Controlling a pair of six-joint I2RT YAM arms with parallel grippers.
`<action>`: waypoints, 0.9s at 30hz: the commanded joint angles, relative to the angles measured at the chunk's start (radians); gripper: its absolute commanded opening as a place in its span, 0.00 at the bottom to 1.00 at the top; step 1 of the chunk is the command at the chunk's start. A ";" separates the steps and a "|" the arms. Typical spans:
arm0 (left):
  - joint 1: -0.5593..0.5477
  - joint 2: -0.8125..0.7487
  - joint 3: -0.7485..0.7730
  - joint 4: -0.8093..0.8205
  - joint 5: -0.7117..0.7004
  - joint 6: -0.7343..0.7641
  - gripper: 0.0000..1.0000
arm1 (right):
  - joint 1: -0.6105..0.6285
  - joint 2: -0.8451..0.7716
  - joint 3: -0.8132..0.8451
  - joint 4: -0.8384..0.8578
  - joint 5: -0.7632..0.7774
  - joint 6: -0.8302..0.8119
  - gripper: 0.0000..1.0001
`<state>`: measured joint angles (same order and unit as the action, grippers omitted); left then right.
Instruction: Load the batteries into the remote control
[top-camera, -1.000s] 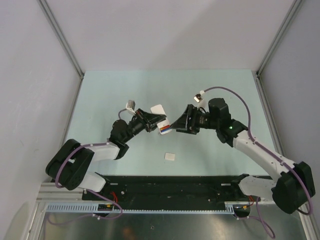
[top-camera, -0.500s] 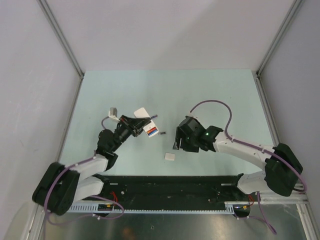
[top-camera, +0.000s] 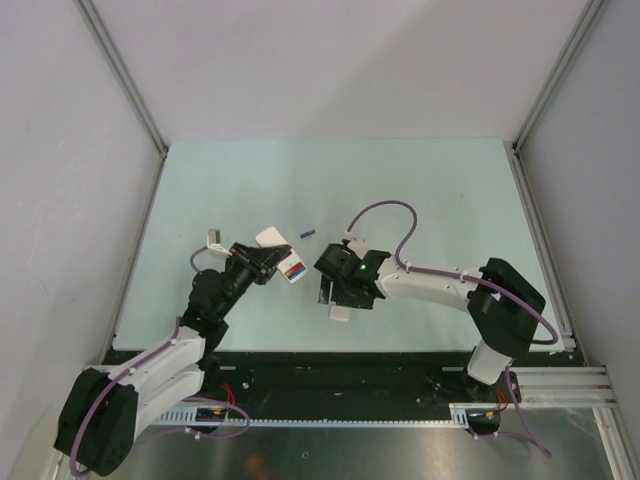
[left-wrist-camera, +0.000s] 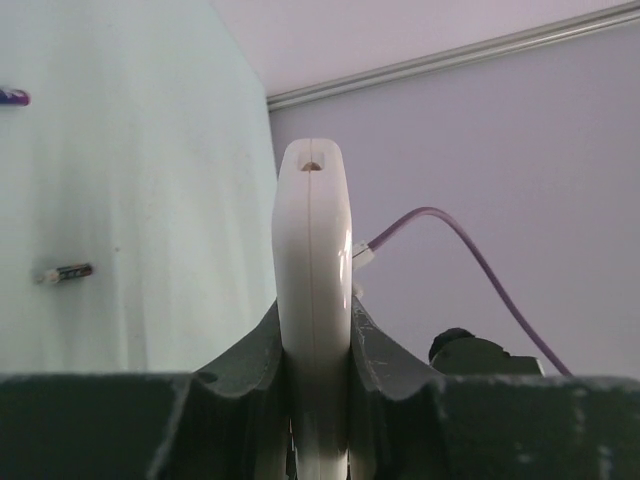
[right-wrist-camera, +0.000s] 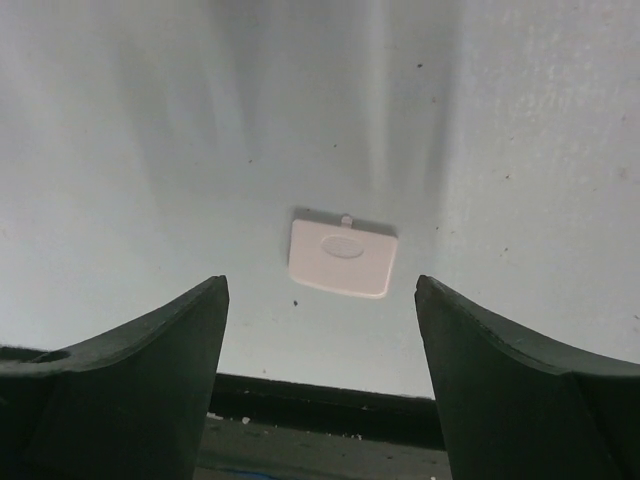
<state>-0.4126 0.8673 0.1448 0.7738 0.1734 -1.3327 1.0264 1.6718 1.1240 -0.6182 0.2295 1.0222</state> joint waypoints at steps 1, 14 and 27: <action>-0.023 -0.025 0.009 -0.019 -0.051 0.032 0.00 | 0.006 0.031 0.053 -0.060 0.085 0.070 0.82; -0.034 -0.040 0.004 -0.030 -0.049 0.033 0.00 | 0.034 0.161 0.088 -0.063 0.065 0.044 0.80; -0.034 -0.039 0.006 -0.031 -0.046 0.035 0.00 | 0.052 0.187 0.088 -0.067 0.027 0.018 0.73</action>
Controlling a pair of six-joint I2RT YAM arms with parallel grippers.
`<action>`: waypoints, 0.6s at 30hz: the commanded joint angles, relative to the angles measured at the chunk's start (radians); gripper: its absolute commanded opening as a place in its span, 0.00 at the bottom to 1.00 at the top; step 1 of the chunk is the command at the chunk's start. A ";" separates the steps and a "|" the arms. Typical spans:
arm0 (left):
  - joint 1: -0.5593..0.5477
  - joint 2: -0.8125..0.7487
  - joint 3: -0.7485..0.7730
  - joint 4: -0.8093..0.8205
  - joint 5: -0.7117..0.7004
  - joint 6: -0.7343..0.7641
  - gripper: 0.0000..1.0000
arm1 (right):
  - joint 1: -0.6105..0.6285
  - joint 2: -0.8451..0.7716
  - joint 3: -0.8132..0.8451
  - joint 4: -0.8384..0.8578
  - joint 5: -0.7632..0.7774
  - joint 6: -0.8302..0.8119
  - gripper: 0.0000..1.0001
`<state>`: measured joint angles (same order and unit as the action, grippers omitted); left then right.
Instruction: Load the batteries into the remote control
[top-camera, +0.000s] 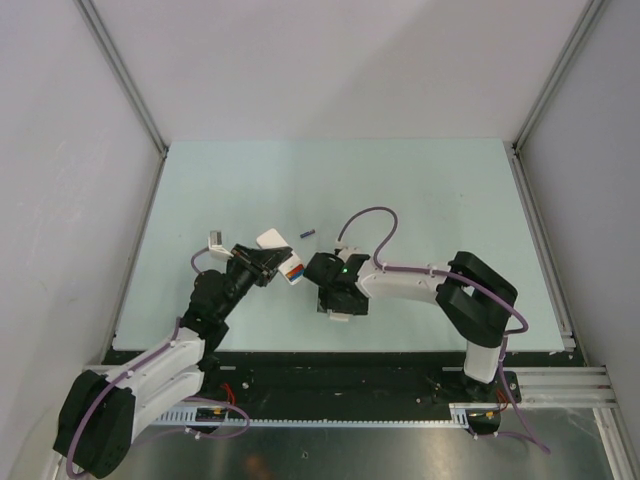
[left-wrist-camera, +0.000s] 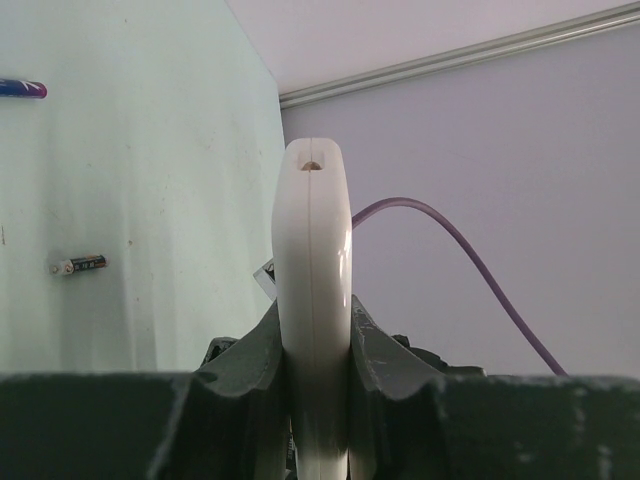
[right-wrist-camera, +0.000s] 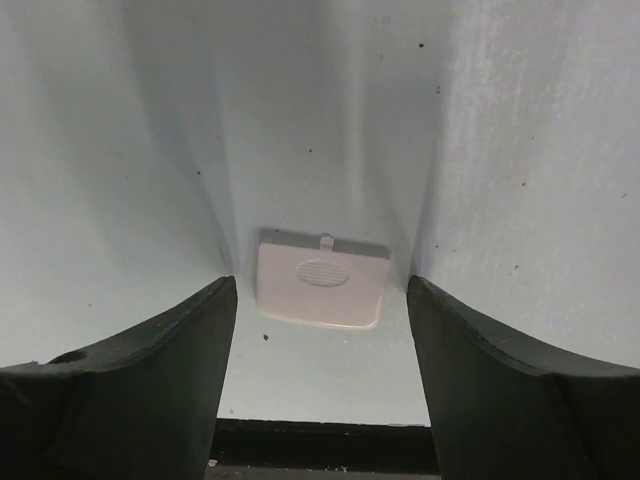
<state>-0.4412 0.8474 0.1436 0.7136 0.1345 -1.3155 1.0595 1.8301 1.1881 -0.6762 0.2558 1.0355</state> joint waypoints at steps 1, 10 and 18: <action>-0.005 -0.018 0.007 0.027 -0.007 0.016 0.00 | 0.022 0.034 0.024 -0.013 0.000 0.009 0.73; -0.007 -0.019 0.005 0.026 -0.010 0.016 0.00 | 0.051 0.060 0.024 -0.026 -0.004 0.049 0.71; -0.010 -0.022 0.005 0.021 -0.016 0.013 0.00 | 0.046 0.074 0.022 -0.049 0.019 0.109 0.69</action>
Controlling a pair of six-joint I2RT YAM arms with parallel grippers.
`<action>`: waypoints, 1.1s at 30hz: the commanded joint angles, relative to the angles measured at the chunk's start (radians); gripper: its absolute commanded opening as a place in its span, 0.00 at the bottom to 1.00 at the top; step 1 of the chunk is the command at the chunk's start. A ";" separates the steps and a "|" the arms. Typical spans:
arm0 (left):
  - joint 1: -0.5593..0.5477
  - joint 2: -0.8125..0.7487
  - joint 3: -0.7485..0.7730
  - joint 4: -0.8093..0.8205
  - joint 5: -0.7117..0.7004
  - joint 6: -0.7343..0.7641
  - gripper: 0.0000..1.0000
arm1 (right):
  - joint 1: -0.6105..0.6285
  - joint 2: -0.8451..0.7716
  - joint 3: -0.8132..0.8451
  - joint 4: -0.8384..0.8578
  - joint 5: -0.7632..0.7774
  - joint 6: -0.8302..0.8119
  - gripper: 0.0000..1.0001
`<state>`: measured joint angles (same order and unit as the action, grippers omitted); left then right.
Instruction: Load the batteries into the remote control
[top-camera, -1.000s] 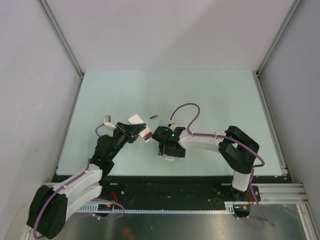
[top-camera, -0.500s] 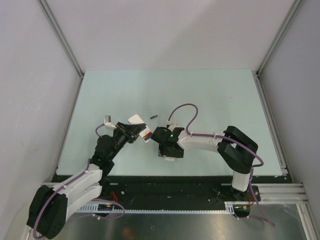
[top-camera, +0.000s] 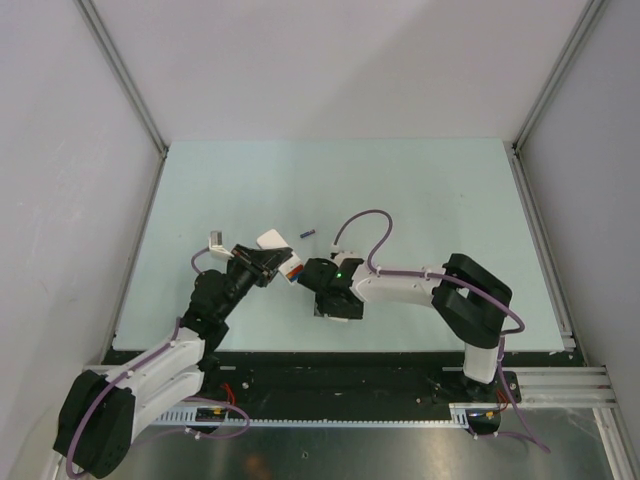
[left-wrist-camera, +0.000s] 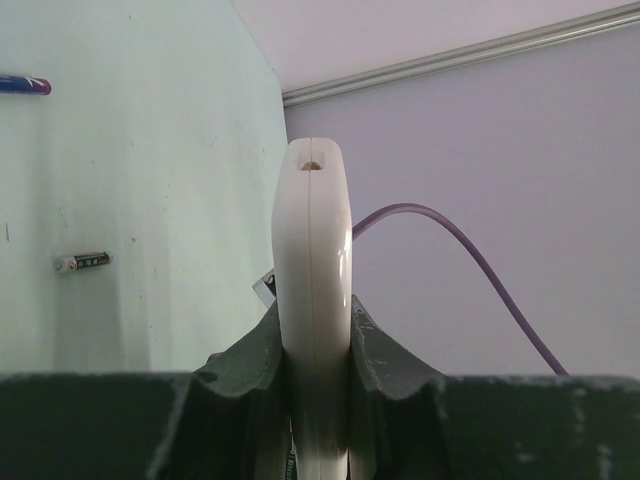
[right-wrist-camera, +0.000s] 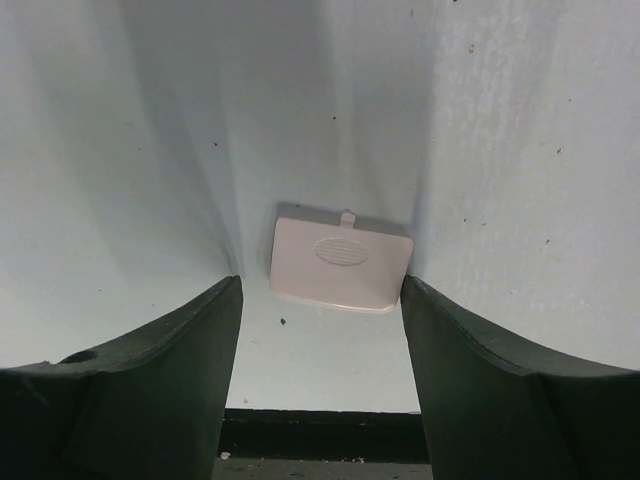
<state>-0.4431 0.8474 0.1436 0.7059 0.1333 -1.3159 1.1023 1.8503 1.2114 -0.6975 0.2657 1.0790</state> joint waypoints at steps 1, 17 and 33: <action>-0.008 -0.022 0.004 0.027 -0.017 0.014 0.00 | 0.001 0.056 -0.001 -0.028 0.007 0.073 0.67; -0.009 -0.010 0.010 0.024 -0.012 0.017 0.00 | -0.027 0.033 -0.006 -0.092 0.045 -0.211 0.24; -0.048 0.298 0.206 0.038 0.146 0.079 0.00 | -0.024 -0.504 -0.033 -0.218 0.053 -0.554 0.00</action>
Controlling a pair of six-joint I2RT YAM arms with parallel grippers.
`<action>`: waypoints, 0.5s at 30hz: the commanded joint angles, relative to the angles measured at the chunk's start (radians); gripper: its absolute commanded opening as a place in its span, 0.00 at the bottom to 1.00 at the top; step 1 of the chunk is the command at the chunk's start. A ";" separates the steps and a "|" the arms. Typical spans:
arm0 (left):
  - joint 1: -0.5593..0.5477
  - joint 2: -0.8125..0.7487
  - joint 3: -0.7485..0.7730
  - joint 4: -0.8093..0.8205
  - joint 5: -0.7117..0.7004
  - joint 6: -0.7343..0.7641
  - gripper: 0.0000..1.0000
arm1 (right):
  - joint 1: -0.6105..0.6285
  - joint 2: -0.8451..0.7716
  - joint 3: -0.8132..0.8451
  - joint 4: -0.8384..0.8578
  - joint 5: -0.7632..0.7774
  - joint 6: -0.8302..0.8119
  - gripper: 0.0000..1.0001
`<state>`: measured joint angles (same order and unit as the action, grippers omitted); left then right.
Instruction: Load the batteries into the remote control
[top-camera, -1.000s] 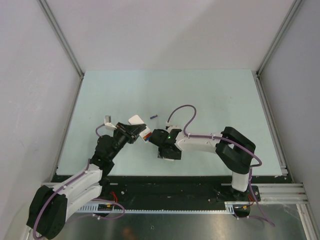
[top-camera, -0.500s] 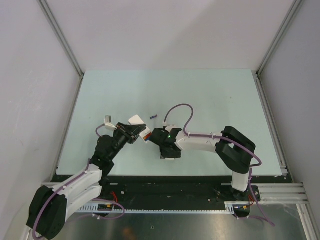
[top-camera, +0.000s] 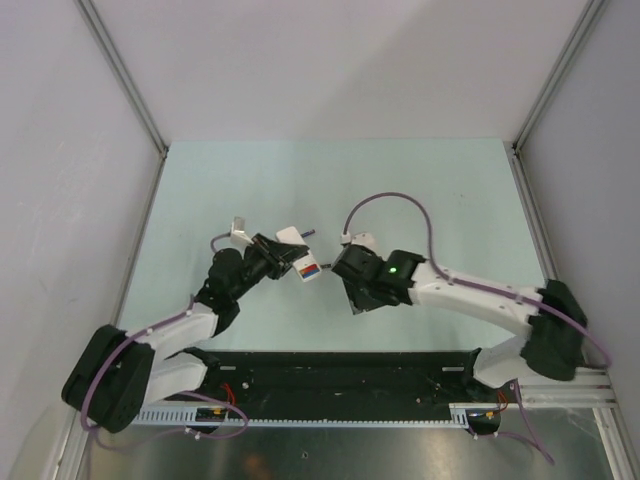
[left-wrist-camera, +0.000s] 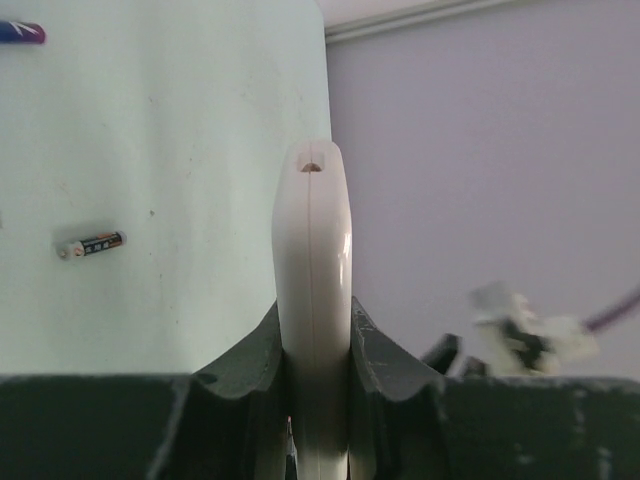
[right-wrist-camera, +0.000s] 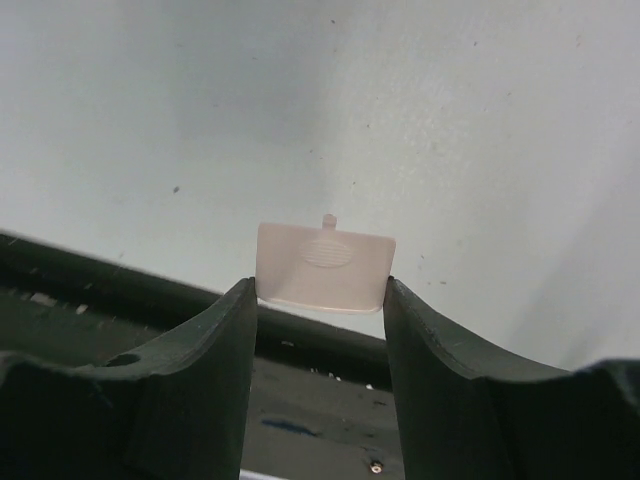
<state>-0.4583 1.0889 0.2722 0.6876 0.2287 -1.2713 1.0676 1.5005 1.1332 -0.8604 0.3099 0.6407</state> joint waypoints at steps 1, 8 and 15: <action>-0.040 0.072 0.088 0.064 0.054 0.038 0.00 | 0.009 -0.176 0.057 -0.064 -0.008 -0.133 0.00; -0.105 0.238 0.180 0.190 0.119 -0.020 0.00 | 0.023 -0.178 0.233 -0.108 -0.054 -0.249 0.00; -0.132 0.382 0.190 0.472 0.133 -0.134 0.00 | -0.023 -0.083 0.322 -0.092 -0.124 -0.237 0.00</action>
<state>-0.5785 1.4242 0.4213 0.9211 0.3321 -1.3239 1.0729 1.3705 1.4014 -0.9447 0.2340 0.4171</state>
